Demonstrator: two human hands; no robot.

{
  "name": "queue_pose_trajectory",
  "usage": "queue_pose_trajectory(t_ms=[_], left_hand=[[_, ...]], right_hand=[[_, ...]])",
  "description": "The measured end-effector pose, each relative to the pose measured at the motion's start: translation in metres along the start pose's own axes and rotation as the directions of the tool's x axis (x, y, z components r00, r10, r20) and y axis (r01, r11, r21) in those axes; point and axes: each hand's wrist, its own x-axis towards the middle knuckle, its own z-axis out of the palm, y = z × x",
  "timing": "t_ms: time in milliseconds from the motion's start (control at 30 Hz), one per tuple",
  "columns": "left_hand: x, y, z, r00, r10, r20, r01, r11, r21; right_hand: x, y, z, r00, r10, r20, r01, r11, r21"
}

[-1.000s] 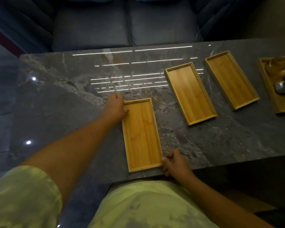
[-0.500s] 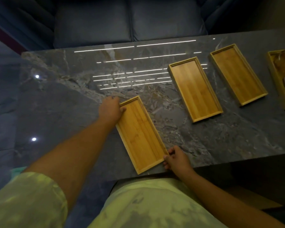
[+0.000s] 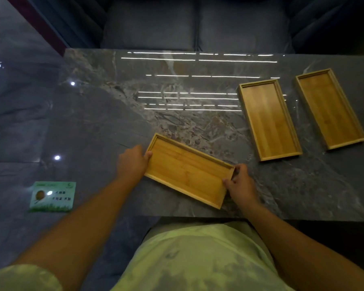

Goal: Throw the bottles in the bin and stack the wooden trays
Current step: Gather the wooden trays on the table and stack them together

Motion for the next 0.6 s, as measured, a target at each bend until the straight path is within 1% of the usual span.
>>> queue_pose_trajectory(t_ms=[67, 133, 267, 400, 500, 600], left_hand=[[-0.012, -0.003, 0.004, 0.999, -0.031, 0.010, 0.031, 0.999, -0.044], [-0.025, -0.004, 0.010, 0.999, -0.048, 0.020, 0.049, 0.995, -0.088], [-0.050, -0.003, 0.023, 0.998, -0.065, 0.025, 0.068, 0.989, -0.134], [-0.065, -0.012, 0.029, 0.997, -0.047, 0.057, 0.063, 0.944, -0.324], [-0.066, -0.016, 0.028, 0.993, -0.033, 0.111, 0.071, 0.931, -0.357], [-0.067, -0.019, 0.028, 0.993, 0.018, 0.118, 0.028, 0.928, -0.371]], right_hand=[[0.002, 0.002, -0.001, 1.000, -0.011, -0.026, 0.010, 1.000, -0.007], [0.004, 0.005, -0.003, 0.998, -0.046, -0.043, 0.044, 0.998, -0.053], [0.007, 0.007, -0.009, 0.995, -0.102, -0.010, 0.099, 0.982, -0.160], [0.009, 0.009, -0.015, 0.982, -0.186, 0.034, 0.189, 0.954, -0.233], [0.009, 0.011, -0.016, 0.970, -0.234, 0.060, 0.242, 0.930, -0.277], [0.007, 0.015, -0.016, 0.969, -0.240, 0.052, 0.244, 0.919, -0.309]])
